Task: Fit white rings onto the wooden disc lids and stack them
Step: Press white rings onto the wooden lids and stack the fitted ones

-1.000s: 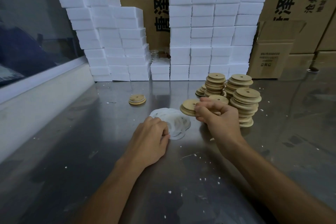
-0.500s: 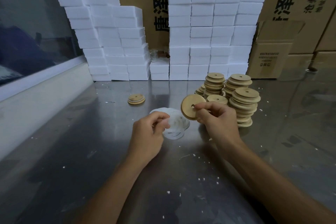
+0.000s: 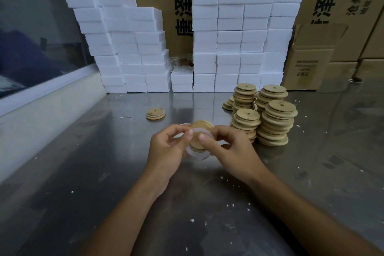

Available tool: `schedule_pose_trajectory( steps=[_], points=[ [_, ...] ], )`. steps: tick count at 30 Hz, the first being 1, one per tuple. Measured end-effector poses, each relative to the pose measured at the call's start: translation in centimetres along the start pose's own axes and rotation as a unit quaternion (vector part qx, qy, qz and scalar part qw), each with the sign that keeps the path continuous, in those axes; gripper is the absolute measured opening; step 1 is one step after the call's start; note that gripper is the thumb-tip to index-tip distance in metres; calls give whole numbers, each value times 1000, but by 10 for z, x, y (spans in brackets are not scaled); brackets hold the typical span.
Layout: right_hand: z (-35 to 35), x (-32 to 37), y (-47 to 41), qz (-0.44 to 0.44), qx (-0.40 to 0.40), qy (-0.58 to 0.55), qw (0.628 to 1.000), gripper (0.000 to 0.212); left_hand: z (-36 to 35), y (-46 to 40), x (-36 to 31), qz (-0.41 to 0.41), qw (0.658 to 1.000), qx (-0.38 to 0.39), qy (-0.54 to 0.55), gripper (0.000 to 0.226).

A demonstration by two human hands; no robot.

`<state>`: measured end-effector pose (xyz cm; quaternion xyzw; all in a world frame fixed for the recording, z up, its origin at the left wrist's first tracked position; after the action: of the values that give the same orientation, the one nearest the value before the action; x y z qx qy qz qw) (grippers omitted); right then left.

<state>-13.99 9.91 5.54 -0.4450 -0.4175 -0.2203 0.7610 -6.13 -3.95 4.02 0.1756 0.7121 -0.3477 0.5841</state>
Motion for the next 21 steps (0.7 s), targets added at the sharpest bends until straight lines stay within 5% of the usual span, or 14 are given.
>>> schedule_pose_trajectory(
  steps=[10,21],
  points=[
    [7,1,0,58,-57,18,996,16,-6,7,0,17,997,-9,73,8],
    [10,-10,-1,-16,-74,-50,996,5,4,4,3,8,998,-55,-3,20]
  ],
)
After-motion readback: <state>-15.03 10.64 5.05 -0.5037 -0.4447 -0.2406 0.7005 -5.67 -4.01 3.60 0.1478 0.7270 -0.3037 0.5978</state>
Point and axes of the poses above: each hand's wrist, its own y-axis away from the middle knuckle, its own z-axis out of the back of the hand, x = y × z, the point moved 9 cm from there along -y, towards the middle knuckle, and after that the axes turned 8 degrees about -x, right-handed, at the moved point
